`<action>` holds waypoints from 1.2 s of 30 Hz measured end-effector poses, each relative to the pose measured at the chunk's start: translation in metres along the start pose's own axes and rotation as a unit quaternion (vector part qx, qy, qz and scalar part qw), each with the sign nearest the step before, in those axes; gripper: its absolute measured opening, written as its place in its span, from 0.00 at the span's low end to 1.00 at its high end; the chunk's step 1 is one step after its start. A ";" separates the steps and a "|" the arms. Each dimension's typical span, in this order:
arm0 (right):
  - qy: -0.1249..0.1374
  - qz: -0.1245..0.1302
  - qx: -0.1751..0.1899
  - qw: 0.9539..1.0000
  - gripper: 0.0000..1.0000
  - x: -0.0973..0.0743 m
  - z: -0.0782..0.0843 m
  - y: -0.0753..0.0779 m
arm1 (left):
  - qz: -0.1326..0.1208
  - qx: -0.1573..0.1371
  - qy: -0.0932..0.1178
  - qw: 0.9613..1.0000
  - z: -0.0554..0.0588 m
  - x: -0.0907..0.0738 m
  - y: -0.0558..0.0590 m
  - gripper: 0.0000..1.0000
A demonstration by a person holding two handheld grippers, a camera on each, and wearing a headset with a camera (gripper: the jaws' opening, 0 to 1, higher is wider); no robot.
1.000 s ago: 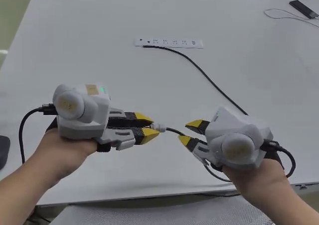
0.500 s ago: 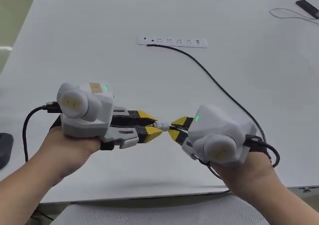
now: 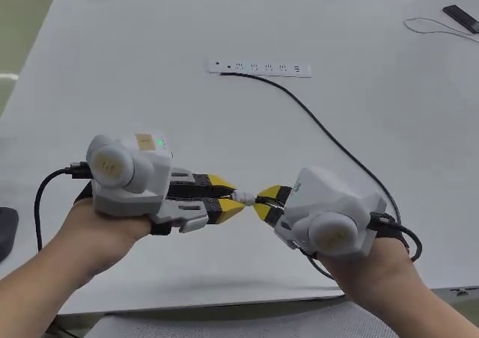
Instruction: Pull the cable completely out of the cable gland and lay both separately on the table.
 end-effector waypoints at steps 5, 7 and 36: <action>-0.001 0.003 0.006 1.000 0.00 -0.001 0.001 0.001 | -0.002 0.003 0.003 1.000 -0.001 -0.001 0.000 0.15; 0.000 0.005 0.015 1.000 0.00 -0.003 0.003 0.002 | -0.002 0.002 0.004 1.000 -0.001 -0.002 0.000 0.15; 0.062 0.046 0.354 0.932 0.00 -0.005 0.093 0.026 | -0.011 0.000 0.012 1.000 -0.004 -0.005 0.005 0.15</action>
Point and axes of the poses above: the centre of the closed fingertips' face, and the gripper's own axes: x roughly forward along the fingers, y roughly to its right, z roughly out of its underside, the point moved 9 cm from there along -x, roughly backward along the fingers, and after that the axes turned 14 degrees about -z, right-handed, at the moved point
